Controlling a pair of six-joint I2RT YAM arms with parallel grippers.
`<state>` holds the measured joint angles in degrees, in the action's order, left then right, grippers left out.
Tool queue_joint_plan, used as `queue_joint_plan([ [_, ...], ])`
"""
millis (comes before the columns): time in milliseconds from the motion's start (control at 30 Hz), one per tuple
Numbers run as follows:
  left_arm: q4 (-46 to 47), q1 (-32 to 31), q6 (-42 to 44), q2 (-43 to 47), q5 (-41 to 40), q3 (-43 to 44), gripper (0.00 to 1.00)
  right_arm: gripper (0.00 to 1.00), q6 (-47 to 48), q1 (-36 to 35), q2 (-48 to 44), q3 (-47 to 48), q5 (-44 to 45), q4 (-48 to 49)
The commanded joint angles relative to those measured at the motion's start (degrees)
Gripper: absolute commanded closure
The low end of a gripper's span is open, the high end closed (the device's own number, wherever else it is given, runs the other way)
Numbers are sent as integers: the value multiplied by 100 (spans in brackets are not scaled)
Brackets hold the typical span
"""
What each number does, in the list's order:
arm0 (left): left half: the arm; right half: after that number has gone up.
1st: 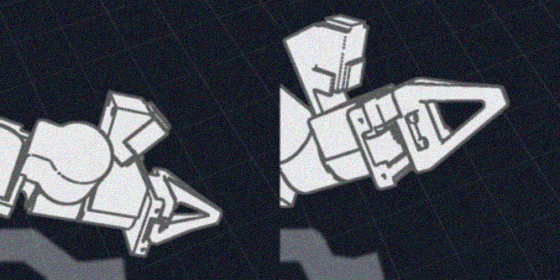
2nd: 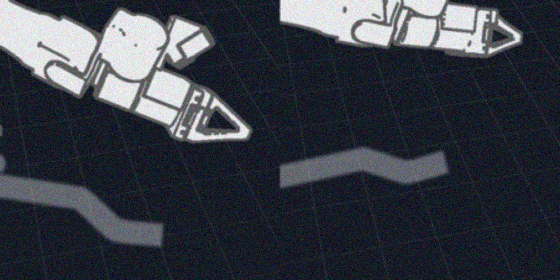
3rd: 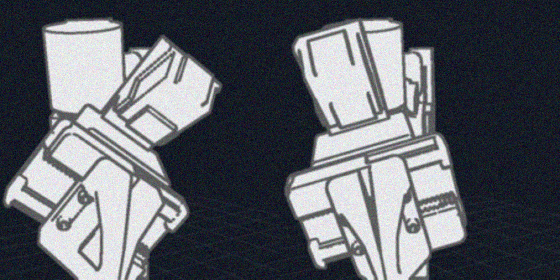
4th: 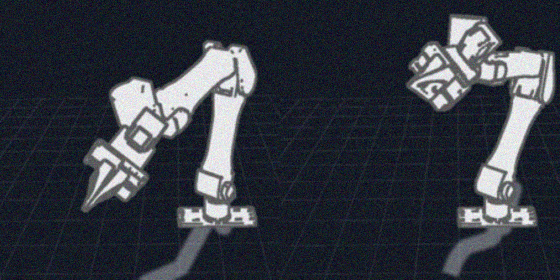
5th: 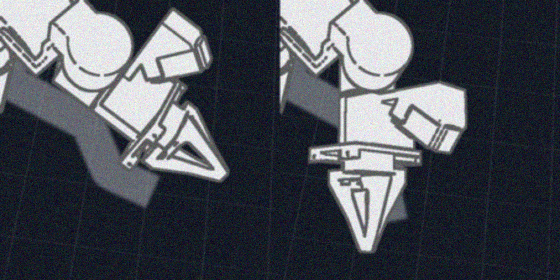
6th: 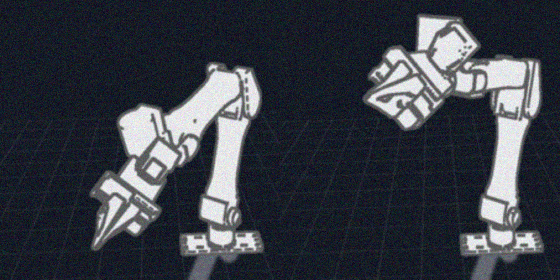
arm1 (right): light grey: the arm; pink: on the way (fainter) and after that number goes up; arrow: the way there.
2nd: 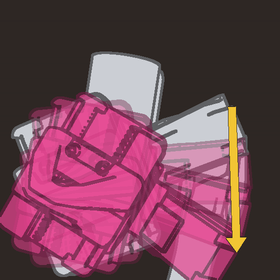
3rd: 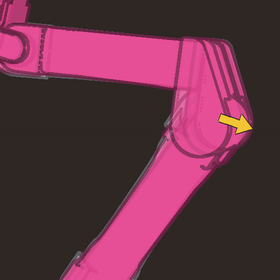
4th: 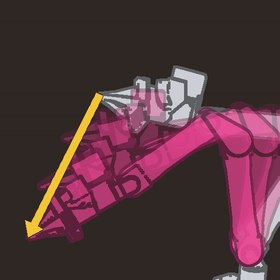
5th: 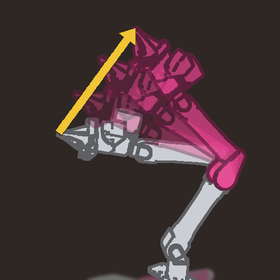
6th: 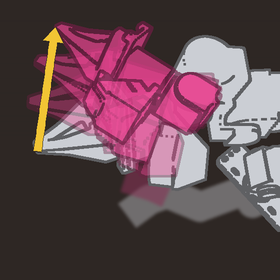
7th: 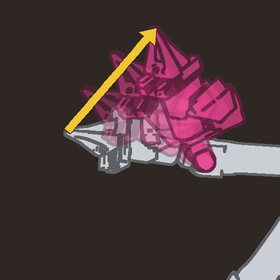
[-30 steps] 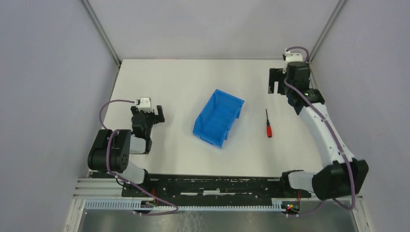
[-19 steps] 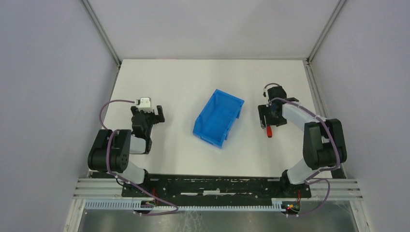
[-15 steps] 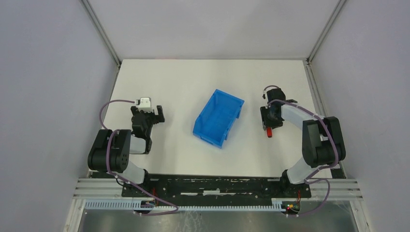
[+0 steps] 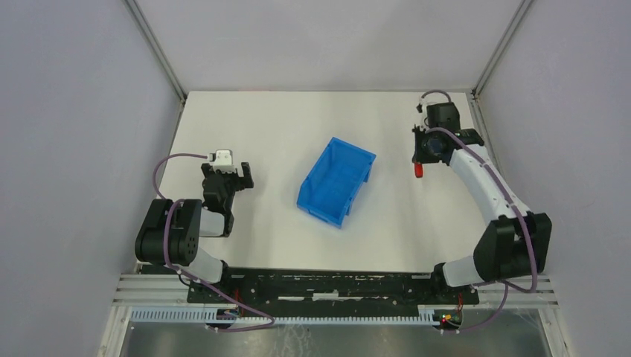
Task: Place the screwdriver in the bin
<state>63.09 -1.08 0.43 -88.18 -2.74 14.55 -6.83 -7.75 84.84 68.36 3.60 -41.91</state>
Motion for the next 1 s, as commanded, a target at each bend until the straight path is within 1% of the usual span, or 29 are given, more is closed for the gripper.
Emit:
queue_joint_plan([
  [0, 221, -6, -183, 64, -20, 22, 0, 100, -475, -204, -734, 467, -428, -246],
  [33, 221, -7, -182, 63, -18, 22, 0, 100, -663, -486, -787, 451, -589, -9],
  [133, 221, -6, -183, 64, -22, 22, 0, 100, -1272, -1843, -651, 591, -491, 705],
  [200, 221, -6, -183, 64, -21, 22, 0, 100, -1509, -2503, -351, 786, -641, 1040],
  [233, 221, -6, -183, 60, -21, 22, 0, 100, -1565, -2698, -189, 847, -736, 1207],
  [367, 221, -6, -183, 60, -21, 22, 0, 100, -1854, -2879, 68, 575, -485, 1762],
  [433, 221, -6, -183, 64, -23, 22, 0, 100, -2003, -2932, 181, 274, -553, 2110],
  [567, 221, -6, -183, 64, -18, 22, 0, 100, -2090, -3099, 561, 73, -529, 2320],
  [633, 221, -6, -183, 66, -26, 22, 0, 100, -2245, -3123, 694, -177, -534, 2610],
  [733, 221, -7, -183, 69, -20, 22, 0, 96, -2418, -3124, 849, -499, -514, 2858],
  [833, 221, -6, -183, 60, -25, 22, 0, 94, -2629, -3124, 763, -892, -294, 3147],
  [967, 221, -2, -183, 64, -21, 22, 0, 87, -2813, -3129, 690, -1251, -63, 3438],
])
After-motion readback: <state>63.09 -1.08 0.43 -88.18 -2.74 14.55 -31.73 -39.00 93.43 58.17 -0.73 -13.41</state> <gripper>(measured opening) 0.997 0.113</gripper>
